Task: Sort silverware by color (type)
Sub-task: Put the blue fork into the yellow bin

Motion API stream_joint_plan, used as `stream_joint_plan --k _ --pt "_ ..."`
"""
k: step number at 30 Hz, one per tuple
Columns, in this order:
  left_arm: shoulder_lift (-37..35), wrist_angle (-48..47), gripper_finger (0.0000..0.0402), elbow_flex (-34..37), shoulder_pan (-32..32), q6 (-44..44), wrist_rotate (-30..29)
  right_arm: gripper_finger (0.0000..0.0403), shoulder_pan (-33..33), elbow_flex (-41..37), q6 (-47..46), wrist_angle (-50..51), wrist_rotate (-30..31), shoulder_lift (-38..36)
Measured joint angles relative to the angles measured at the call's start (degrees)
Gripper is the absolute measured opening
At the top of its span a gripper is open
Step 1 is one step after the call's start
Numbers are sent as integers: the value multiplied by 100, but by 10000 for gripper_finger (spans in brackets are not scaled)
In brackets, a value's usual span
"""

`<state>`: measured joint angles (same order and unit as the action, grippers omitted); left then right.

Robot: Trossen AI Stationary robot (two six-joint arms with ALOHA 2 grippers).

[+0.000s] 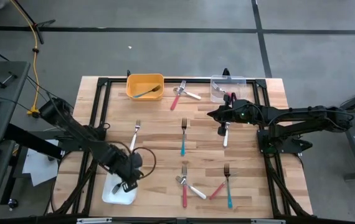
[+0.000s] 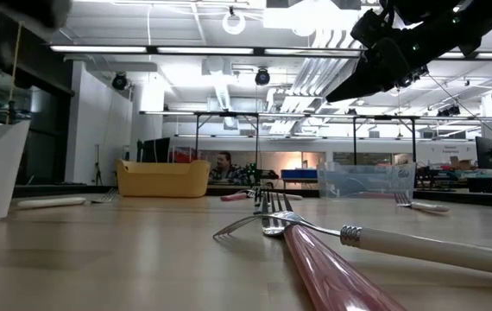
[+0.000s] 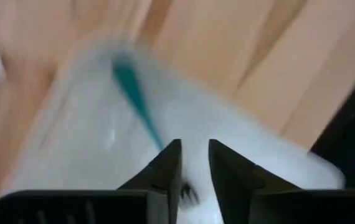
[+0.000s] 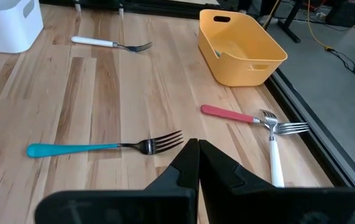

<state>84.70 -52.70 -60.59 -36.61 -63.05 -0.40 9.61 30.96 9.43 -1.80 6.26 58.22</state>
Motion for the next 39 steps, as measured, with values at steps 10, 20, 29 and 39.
stream_joint_plan --k 10,20,29,39 --pt "-595 1078 3 56 1825 3346 -612 0 98 0 153 -13 2 0" --pt "-495 2246 1 548 4197 4532 -864 0 307 0 89 -17 17 0" --pt "-485 2267 1 1078 6202 5122 -458 0 511 0 -320 -65 13 0" --pt "-447 1933 5 1127 7396 5347 -261 0 727 0 -326 -410 -8 0"
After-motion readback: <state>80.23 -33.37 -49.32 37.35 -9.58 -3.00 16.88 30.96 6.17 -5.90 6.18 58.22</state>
